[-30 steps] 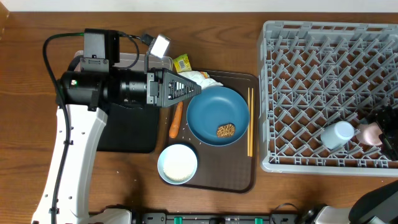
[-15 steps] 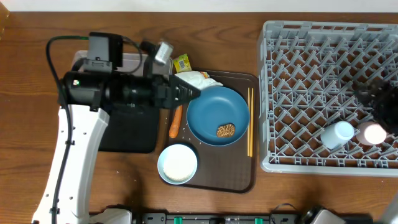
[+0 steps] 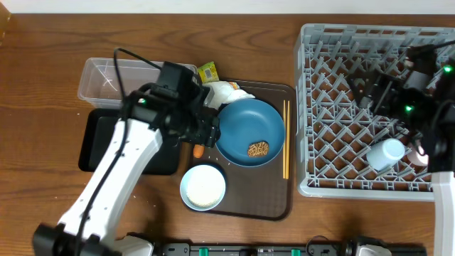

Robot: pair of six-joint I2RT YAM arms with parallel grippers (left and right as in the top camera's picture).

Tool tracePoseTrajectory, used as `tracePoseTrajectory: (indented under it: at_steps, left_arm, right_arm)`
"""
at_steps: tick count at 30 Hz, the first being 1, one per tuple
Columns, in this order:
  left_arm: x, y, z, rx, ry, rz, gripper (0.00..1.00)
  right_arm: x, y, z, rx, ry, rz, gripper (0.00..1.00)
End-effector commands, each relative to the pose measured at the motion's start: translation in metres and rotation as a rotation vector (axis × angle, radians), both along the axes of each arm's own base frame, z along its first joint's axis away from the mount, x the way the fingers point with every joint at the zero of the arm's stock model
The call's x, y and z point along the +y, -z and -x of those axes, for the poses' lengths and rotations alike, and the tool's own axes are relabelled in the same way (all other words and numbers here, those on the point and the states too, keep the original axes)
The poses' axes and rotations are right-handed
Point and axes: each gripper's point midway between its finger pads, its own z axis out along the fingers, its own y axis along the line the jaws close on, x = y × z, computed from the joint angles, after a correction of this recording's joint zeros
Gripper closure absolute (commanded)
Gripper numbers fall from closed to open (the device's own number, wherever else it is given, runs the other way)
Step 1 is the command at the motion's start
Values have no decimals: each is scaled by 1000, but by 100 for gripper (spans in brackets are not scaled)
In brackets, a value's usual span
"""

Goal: Sort waste into correct bins and load items into the dishwasher rack
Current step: 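Grasp the rim of the blue plate with the left gripper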

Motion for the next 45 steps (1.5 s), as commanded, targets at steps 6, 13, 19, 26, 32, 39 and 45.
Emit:
tracePoseTrajectory:
  at_steps: [6,13,19,26,32,39,45]
  left_arm:
    - [4,49,-16,54,-22,-116,25]
    - [-22,81,-25,61,47,-143,30]
    - [-18,116,-39,33,58,-277,45]
    - [-20,129,-45,13,146,-294,59]
    - [-25,131,-53,-34,186,-285,79]
    - [-26,137,-55,-30,187,-286,81]
    - [-24,158,-51,19,193,-305,80]
  right_arm:
    - [7,18,-13,65,9,4,21]
    - [6,28,-18,97,13,-2,21]
    - [6,30,-19,102,13,-3,21]
    - [6,30,-19,105,13,-3,21]
    - [6,30,-19,106,15,-6,21]
    - [6,30,-18,108,15,-6,21]
    - [6,31,-18,111,15,-6,21]
